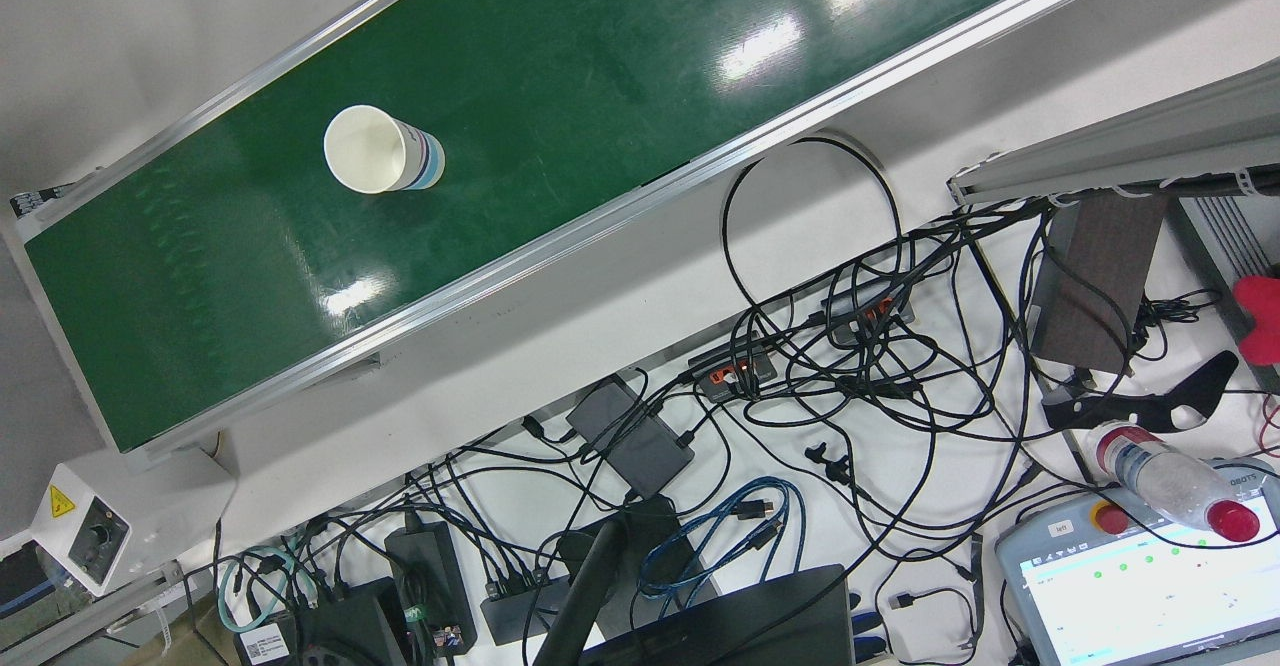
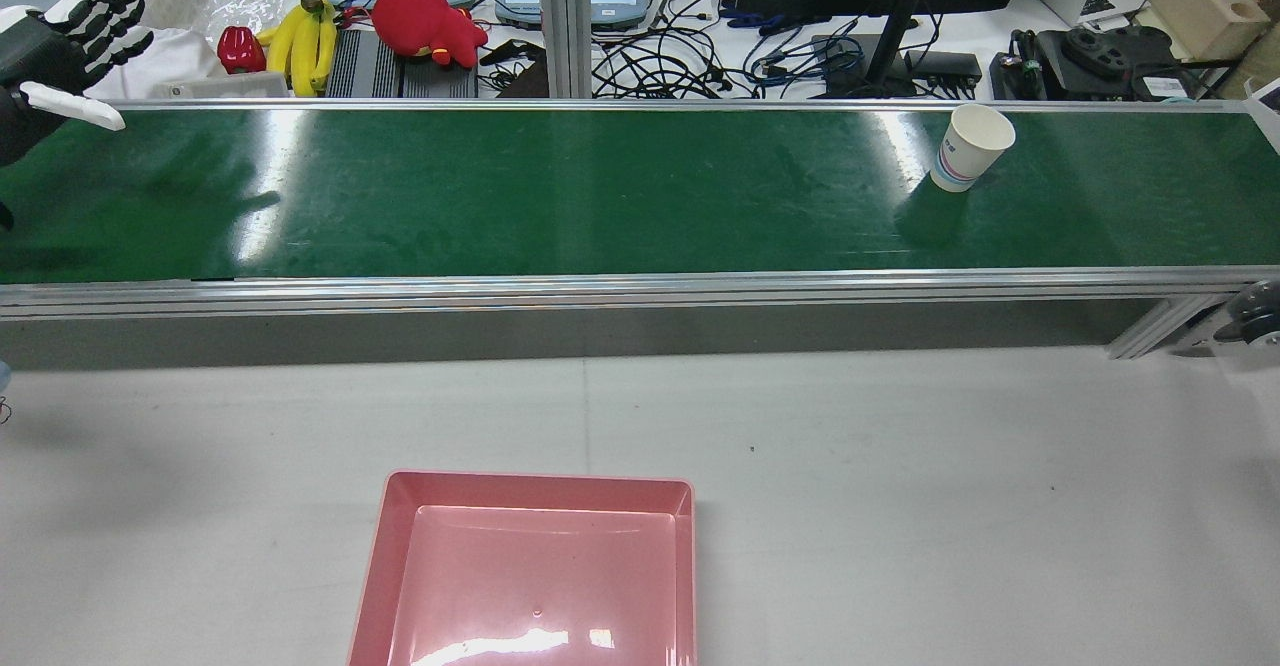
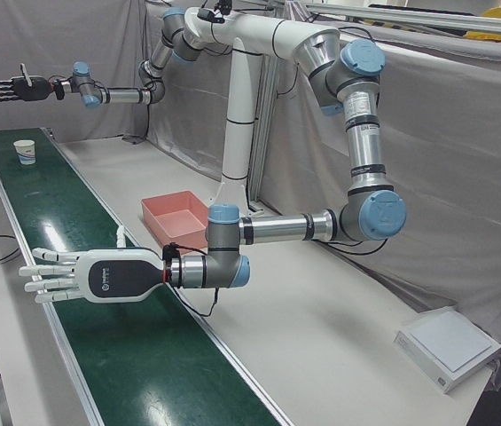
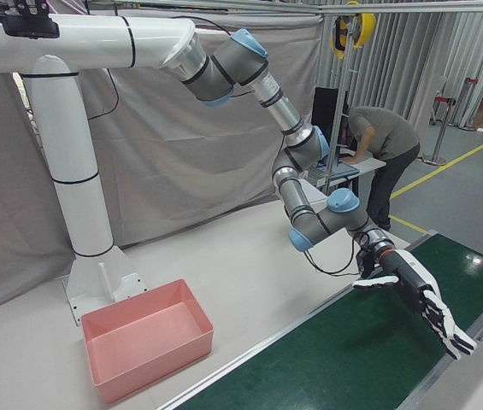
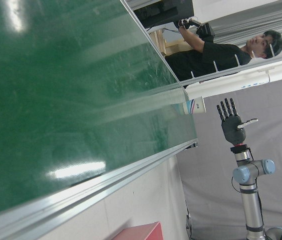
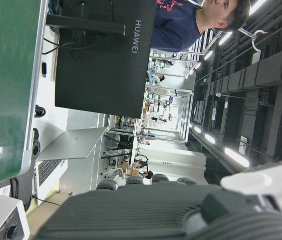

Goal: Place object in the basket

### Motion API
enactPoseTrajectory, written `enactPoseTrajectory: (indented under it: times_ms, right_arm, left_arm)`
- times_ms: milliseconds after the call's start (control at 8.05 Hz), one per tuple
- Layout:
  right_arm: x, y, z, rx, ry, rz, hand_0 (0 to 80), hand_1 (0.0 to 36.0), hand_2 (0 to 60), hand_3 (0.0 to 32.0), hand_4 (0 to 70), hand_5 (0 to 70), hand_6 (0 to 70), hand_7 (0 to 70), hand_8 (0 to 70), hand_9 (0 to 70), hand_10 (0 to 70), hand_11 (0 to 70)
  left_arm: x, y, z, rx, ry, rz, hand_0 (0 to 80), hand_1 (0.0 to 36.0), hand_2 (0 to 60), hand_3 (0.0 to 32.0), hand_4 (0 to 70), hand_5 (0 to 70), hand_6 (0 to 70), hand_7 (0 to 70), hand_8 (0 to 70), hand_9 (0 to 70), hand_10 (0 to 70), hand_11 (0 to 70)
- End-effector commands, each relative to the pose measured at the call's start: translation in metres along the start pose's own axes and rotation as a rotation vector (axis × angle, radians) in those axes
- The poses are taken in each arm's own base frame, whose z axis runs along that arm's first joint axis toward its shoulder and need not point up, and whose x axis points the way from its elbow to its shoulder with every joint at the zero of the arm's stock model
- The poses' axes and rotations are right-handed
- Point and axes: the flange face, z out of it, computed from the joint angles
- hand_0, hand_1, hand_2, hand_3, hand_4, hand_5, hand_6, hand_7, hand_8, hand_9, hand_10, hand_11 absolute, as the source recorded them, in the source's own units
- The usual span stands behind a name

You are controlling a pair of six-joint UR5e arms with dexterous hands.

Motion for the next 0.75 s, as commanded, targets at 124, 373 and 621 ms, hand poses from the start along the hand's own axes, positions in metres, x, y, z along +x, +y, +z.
enactPoseTrajectory:
  times_ms: [124, 373, 621]
  right_arm:
    - [0.0003, -0.0001, -0.0001, 0.001, 0.001, 0.0, 0.0, 0.0, 0.0, 0.0, 0.0, 0.0, 0.0, 0.0, 0.0, 0.0, 0.0, 0.0]
    - [-0.0004, 0.0, -0.0001, 0.0, -0.001, 0.0, 0.0, 0.0, 0.0, 0.0, 0.0, 0.0, 0.0, 0.0, 0.0, 0.0, 0.0, 0.0]
    - [0.0003, 0.0, 0.0001, 0.0, 0.001, 0.0, 0.0, 0.0, 0.0, 0.0, 0.0, 0.0, 0.0, 0.0, 0.0, 0.0, 0.0, 0.0]
  left_arm:
    - [-0.0023, 0.0005, -0.0001, 0.009, -0.008, 0.001, 52.2, 11.4, 0.0, 4.8, 0.0, 22.1, 0.0, 0.0, 0.0, 0.0, 2.5, 5.5]
    - [-0.0037, -0.0008, -0.0025, 0.02, -0.015, 0.009, 53.0, 11.6, 0.0, 3.6, 0.2, 23.0, 0.1, 0.0, 0.0, 0.0, 3.0, 6.2]
    - [-0.0041, -0.0008, -0.0033, 0.025, -0.022, 0.01, 53.5, 12.2, 0.0, 4.2, 0.0, 23.1, 0.1, 0.0, 0.0, 0.0, 2.7, 5.9]
